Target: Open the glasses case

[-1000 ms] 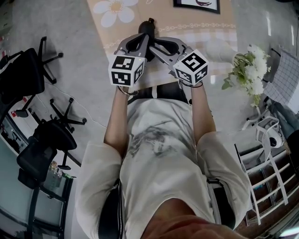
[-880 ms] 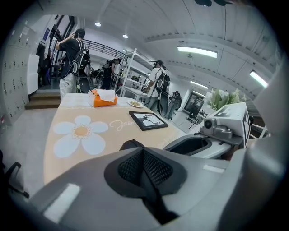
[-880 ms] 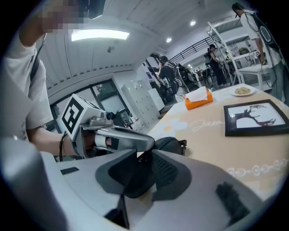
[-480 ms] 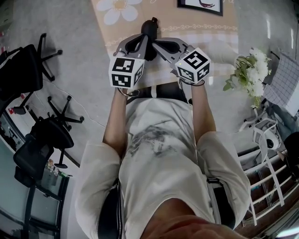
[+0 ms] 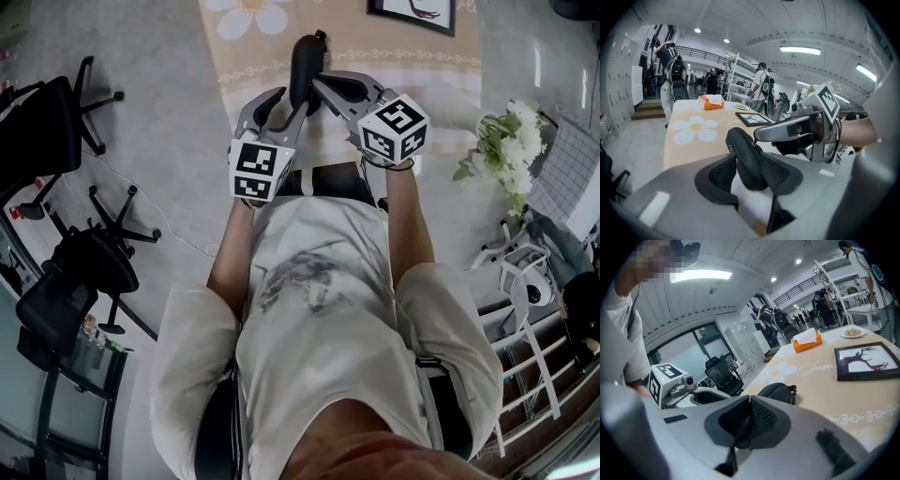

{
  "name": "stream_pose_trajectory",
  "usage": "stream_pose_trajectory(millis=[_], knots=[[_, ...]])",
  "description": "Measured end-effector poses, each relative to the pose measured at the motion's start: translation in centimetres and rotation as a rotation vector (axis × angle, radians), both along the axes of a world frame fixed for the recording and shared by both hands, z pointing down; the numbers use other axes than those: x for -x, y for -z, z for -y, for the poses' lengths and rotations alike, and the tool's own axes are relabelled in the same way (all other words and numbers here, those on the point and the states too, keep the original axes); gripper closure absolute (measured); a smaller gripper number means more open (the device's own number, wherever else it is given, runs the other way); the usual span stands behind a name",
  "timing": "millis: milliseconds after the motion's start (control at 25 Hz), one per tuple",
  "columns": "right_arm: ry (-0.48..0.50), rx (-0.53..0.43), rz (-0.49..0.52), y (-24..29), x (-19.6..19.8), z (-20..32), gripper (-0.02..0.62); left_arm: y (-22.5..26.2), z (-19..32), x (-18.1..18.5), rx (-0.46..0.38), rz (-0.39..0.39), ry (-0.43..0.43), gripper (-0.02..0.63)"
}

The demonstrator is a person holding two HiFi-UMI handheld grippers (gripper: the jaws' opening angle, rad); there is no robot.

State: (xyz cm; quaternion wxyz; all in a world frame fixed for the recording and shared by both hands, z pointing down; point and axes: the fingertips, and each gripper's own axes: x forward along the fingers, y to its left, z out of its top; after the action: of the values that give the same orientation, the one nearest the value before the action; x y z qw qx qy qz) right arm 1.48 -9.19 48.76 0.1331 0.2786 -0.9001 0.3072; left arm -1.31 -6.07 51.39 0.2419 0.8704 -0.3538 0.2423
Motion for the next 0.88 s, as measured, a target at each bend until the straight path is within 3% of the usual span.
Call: stream_pose_trajectory(millis=[160,320,880], knots=[[-0.022,0.002,-0.008,-0.1,-0.2,0.1,0.574,0.1,0.1,-0.1,-0.089,0.057,0.035,0.383],[-0.036,0.006,-0.011,-0.1,-0.5,0.0,0.574,0.4,-0.5,-0.5,-0.067,0.017,0.025,0.296],[-0.035,0.004,-0.010,0.0,1.6,0.4,0.574,-4.0,0.2,-2.1,-0.053,0.163,0.058,0.244]])
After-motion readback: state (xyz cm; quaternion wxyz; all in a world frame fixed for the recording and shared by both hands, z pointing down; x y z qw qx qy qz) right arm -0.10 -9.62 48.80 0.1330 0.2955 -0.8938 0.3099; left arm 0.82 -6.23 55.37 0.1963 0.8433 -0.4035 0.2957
